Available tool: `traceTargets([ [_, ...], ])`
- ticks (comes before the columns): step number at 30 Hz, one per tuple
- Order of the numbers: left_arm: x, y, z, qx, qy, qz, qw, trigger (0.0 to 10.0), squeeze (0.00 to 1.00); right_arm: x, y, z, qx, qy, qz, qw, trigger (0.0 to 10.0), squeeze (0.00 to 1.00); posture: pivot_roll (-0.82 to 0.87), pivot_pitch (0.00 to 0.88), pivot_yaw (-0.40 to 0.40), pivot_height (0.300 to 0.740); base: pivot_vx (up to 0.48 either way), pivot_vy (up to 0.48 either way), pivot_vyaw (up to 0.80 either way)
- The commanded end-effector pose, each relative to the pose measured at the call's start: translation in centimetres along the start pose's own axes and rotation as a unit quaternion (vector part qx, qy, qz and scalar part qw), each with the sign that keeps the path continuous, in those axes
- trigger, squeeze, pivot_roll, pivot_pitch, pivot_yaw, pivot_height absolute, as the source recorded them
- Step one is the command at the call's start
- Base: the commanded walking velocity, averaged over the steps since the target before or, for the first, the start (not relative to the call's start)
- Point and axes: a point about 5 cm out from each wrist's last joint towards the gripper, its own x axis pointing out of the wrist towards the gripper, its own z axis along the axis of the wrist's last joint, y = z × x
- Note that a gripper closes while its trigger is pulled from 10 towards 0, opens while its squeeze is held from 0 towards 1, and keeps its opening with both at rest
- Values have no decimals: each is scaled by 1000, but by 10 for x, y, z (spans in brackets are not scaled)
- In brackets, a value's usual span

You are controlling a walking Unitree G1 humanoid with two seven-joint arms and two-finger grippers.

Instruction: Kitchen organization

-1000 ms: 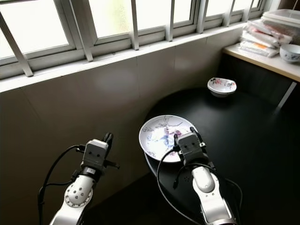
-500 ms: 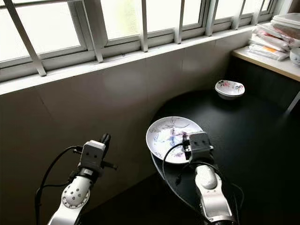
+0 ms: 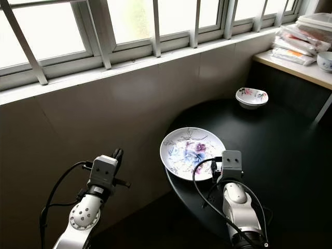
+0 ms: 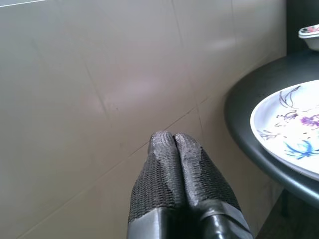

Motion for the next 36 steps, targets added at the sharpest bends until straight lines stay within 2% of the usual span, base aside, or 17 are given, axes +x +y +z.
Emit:
traceTargets([
  [1, 1, 0, 0, 1, 0, -3, 1000, 10000, 0, 1, -1, -9, 19, 30, -1, 999, 10000, 0, -81, 0, 27, 740, 0, 0, 0],
  [7, 0, 0, 0, 2, 1, -3, 1000, 10000, 0, 2, 0, -13, 46, 44, -2, 998, 10000, 0, -82, 0, 31, 740, 0, 0, 0],
  [9, 0, 0, 0, 3, 1, -3, 1000, 10000, 0, 3, -2, -17, 94, 65, -13, 993, 10000, 0, -80, 0, 31, 740, 0, 0, 0],
  [10, 0, 0, 0, 3, 1, -3, 1000, 10000, 0, 3, -2, -17, 94, 65, -13, 993, 10000, 0, -80, 0, 31, 740, 0, 0, 0],
  [11, 0, 0, 0, 3, 1, -4, 1000, 10000, 0, 3, -4, -19, 127, 78, -24, 989, 10000, 0, -80, 0, 31, 740, 0, 0, 0],
  [12, 0, 0, 0, 4, 2, -4, 1000, 10000, 0, 4, -5, -19, 149, 84, -28, 985, 7961, 0, -80, 0, 32, 740, 0, 0, 0],
  [13, 0, 0, 0, 4, 2, -4, 1000, 10000, 0, 4, -5, -19, 161, 86, -30, 983, 4627, 0, -80, 0, 32, 740, 0, 0, 0],
  [14, 0, 1, 0, 5, 2, -3, 1000, 10000, 0, 5, -5, -18, 182, 89, -30, 979, 4627, 0, -80, 0, 32, 740, 0, 0, 0],
  [15, 1, 1, 0, 5, 3, -3, 1000, 10000, 0, 5, -4, -17, 203, 93, -30, 974, 0, 0, -81, 0, 34, 740, 0, 0, 0],
  [20, 1, 0, -1, 7, 5, -4, 1000, 10000, 0, 6, -1, -13, 257, 96, -31, 961, 0, 0, -80, 0, 34, 740, 0, 0, 0],
  [22, 1, 0, -1, 8, 7, -4, 1000, 10000, 0, 7, 6, -8, 305, 97, -23, 947, 0, 0, -80, 0, 34, 740, 0, 0, 0],
  [23, 1, 0, -1, 8, 7, -4, 1000, 10000, 0, 7, 6, -8, 305, 97, -23, 947, 0, 0, -80, 0, 34, 740, 0, 0, 0],
  [24, 1, 0, -1, 8, 7, -4, 1000, 10000, 0, 7, 9, -6, 323, 98, -19, 941, 0, 0, -81, 0, 34, 740, 0, 0, 0],
  [31, 1, 0, -3, 8, 12, -5, 1000, 10000, 0, 6, 19, -3, 364, 119, -5, 924, 0, 0, -83, 0, 34, 740, 0, 0, 0],
  [36, 2, -1, -3, 8, 13, -6, 1000, 10000, 0, 4, 21, 0, 376, 119, -5, 919, 0, 0, -84, 0, 34, 740, 0, 0, 0],
])
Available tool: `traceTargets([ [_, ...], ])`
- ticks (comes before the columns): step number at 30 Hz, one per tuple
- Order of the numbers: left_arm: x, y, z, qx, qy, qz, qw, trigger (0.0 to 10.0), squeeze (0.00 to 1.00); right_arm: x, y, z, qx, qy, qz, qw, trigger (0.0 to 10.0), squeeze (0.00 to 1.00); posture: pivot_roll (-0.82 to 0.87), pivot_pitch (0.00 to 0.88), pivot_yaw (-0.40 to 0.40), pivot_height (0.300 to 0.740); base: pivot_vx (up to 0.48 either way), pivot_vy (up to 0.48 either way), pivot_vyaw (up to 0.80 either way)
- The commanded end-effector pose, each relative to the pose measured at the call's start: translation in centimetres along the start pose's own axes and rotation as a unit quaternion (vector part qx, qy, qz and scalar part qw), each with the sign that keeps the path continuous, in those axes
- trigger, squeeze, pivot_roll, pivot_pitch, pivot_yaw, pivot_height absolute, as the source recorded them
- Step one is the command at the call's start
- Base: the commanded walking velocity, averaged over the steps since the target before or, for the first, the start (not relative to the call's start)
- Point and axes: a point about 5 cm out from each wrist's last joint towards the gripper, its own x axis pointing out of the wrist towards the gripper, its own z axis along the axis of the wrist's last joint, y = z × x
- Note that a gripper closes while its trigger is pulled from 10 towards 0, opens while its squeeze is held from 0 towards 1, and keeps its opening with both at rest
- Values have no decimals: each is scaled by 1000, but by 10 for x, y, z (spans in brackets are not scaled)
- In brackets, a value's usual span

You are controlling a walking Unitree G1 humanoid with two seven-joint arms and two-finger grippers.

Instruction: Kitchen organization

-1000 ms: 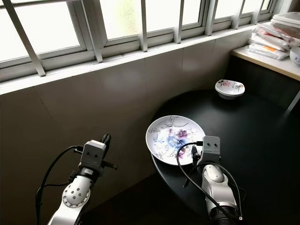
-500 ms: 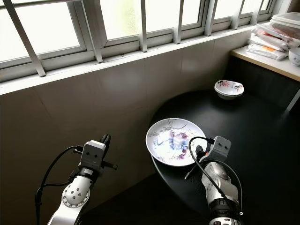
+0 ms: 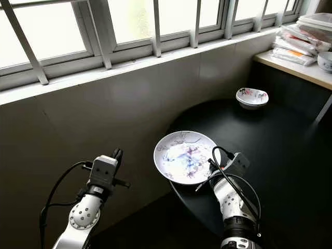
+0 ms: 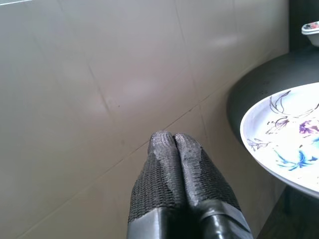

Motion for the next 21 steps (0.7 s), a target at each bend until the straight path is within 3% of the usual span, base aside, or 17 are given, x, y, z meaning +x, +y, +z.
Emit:
traceTargets([
  [1, 1, -1, -2, 5, 9, -5, 1000, 10000, 0, -1, -3, -4, 14, 12, -11, 1000, 0, 0, -84, 0, 34, 740, 0, 0, 0],
  [4, 1, -1, -2, 5, 8, -5, 1000, 10000, 0, -3, 5, 5, 25, -15, 11, 1000, 0, 0, -85, 0, 34, 740, 0, 0, 0],
  [8, 1, -1, -2, 4, 8, -3, 1000, 10000, 0, -12, 33, 22, 6, -68, 109, 992, 0, 0, -85, 0, 35, 740, 0, 0, 0],
  [15, -3, 5, -10, 12, 29, 14, 999, 10000, 0, -25, 55, 23, -101, -117, 178, 972, 0, 0, -87, 0, 40, 740, 0, 0, 0],
  [19, -7, 9, -14, 4, 40, 21, 999, 10000, 0, -32, 59, 21, -167, -143, 203, 954, 0, 0, -84, 0, 40, 740, 0, 0, 0],
  [21, -10, 12, -16, 9, 46, 26, 999, 10000, 0, -36, 61, 16, -224, -150, 215, 939, 0, 0, -86, 0, 41, 740, 0, 0, 800],
])
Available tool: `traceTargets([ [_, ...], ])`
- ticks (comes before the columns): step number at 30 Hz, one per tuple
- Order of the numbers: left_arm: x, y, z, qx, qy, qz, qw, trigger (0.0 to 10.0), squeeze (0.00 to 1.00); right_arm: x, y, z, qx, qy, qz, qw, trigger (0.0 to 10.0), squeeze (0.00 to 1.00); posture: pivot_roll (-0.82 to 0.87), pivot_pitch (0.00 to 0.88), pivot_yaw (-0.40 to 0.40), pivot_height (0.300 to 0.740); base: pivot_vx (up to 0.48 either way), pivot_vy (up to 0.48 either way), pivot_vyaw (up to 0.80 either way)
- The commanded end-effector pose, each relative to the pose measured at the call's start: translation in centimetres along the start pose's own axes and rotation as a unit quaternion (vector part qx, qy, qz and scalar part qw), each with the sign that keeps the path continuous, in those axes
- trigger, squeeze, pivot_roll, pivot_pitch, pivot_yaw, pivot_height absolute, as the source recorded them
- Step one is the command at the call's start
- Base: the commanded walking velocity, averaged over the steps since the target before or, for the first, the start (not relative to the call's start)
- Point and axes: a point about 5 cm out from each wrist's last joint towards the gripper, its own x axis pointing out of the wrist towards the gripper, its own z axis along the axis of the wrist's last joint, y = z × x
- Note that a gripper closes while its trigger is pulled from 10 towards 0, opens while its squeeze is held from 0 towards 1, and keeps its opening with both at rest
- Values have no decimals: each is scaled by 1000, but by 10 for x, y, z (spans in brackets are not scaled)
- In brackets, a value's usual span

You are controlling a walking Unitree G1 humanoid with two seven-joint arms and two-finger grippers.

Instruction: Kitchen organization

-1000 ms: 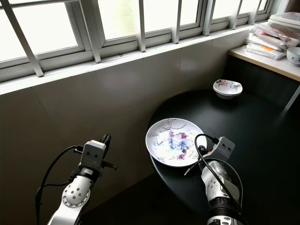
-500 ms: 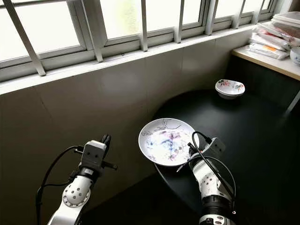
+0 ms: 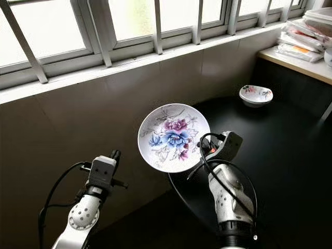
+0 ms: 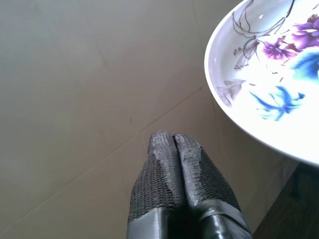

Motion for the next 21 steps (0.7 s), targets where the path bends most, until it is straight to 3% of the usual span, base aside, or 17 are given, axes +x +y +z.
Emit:
traceTargets([
  [1, -5, 8, -8, 5, 24, 12, 1000, 10000, 0, -1, 17, 11, -47, -31, 43, 997, 0, 0, -86, 0, 41, 740, 0, 0, 800],
  [7, -10, 13, -14, 7, 44, 25, 999, 10000, 0, -7, 25, 6, -102, -42, 78, 991, 0, 0, -76, 0, 39, 740, 0, 86, 800],
  [14, -9, 13, -14, 9, 45, 26, 999, 10000, 0, -10, 36, 0, -143, -41, 113, 982, 0, 0, -74, 0, 37, 740, 0, 480, 800],
  [21, -7, 13, -13, 8, 45, 26, 999, 10000, 0, -9, 30, -5, -168, -30, 102, 980, 0, 0, -76, 0, 37, 740, 0, 480, 800],
])
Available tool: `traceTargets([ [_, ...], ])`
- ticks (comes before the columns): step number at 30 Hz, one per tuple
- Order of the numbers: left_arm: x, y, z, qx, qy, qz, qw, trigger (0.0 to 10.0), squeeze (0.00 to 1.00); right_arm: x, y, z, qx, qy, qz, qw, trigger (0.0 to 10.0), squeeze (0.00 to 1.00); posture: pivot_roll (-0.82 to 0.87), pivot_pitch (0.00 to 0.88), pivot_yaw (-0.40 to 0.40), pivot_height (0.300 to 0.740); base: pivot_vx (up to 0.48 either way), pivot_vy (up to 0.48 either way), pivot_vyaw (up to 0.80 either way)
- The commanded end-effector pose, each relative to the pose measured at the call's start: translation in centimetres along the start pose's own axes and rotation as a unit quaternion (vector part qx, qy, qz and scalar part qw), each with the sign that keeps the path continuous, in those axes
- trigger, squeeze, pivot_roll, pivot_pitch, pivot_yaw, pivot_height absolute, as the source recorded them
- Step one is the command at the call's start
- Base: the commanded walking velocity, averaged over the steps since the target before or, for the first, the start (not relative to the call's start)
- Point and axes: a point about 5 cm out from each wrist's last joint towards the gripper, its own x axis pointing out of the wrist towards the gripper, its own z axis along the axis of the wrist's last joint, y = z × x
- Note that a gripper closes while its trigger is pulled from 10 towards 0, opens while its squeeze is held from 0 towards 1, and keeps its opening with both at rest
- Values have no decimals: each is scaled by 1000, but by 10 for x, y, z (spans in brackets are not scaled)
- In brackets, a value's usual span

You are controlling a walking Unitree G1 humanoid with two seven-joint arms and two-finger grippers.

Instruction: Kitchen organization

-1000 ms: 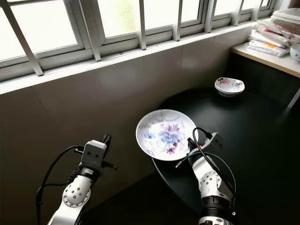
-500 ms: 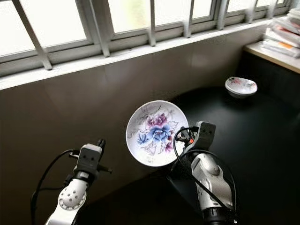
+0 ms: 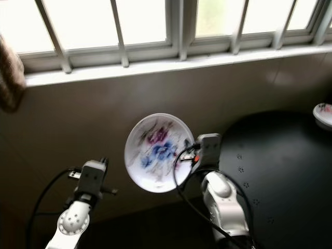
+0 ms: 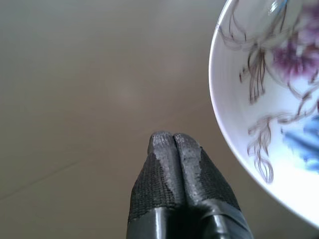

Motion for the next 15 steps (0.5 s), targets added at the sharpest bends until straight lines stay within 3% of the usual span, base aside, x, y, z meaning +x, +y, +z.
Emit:
traceTargets([
  [1, -3, -3, -3, -3, 8, -2, 1000, 10000, 0, -1, -4, 3, -6, -10, -5, 1000, 0, 0, -76, 0, 38, 740, 0, 480, 800],
  [10, -2, -4, 2, 0, -11, -5, 1000, 10000, 0, -1, -1, 3, -12, -14, -3, 1000, 0, 0, -74, 0, 35, 740, 0, 29, 800],
  [15, -2, -4, 3, 0, -17, -1, 1000, 10000, 0, 1, -1, 10, -38, -37, -7, 999, 0, 0, -72, 0, 33, 740, 0, 0, 800],
])
